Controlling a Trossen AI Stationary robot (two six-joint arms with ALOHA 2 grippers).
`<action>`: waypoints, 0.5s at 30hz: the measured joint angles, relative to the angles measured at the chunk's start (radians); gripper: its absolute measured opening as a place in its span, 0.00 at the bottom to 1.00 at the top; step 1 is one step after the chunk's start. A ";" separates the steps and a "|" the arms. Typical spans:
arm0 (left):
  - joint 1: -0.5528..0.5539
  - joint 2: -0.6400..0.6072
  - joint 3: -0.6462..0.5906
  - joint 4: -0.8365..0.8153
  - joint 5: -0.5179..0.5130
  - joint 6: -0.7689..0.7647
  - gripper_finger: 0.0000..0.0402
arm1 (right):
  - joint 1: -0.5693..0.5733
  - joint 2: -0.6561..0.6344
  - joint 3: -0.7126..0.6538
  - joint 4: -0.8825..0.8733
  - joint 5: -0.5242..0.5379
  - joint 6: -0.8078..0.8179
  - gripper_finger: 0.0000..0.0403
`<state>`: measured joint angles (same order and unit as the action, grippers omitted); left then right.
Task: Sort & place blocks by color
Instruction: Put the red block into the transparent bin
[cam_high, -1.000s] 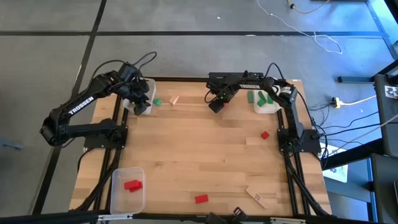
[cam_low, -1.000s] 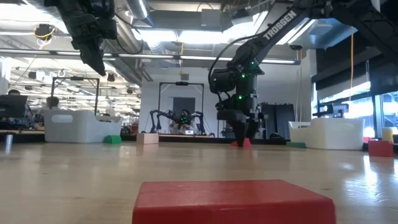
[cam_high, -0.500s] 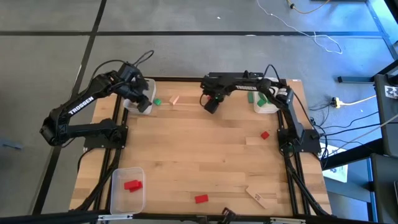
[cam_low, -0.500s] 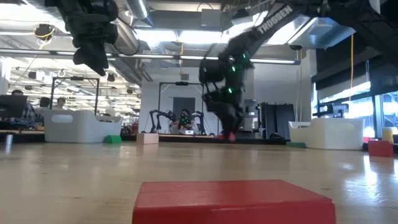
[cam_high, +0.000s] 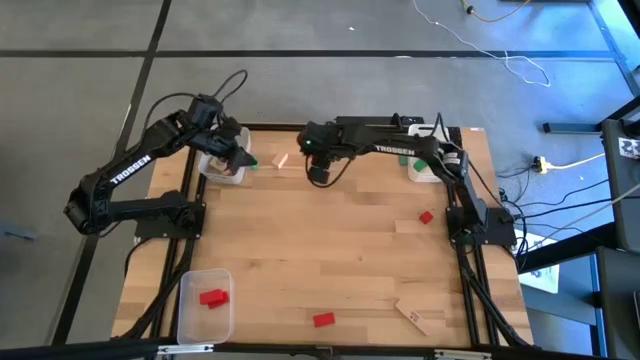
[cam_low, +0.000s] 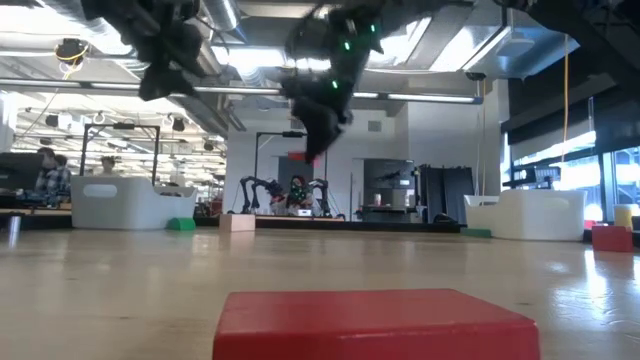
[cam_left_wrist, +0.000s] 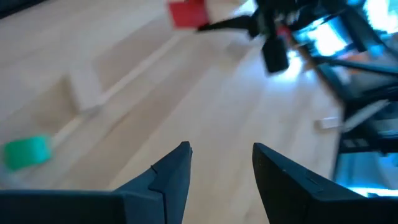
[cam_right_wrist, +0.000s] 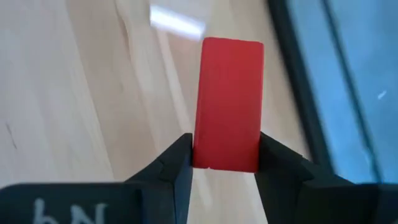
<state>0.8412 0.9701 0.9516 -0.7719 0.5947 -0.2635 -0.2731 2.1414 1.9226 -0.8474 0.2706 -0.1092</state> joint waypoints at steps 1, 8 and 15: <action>0.000 0.002 0.000 0.025 0.023 -0.021 0.41 | 0.014 0.000 0.021 0.000 0.022 -0.006 0.33; 0.000 0.022 0.000 0.143 0.150 -0.120 0.41 | 0.090 -0.001 0.145 0.004 0.114 -0.041 0.33; -0.001 0.025 0.000 0.279 0.085 -0.155 0.41 | 0.138 -0.003 0.204 0.023 0.156 -0.074 0.33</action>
<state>0.8406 0.9951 0.9516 -0.4928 0.6802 -0.4180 -0.1352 2.1387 2.1266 -0.8241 0.4265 -0.1829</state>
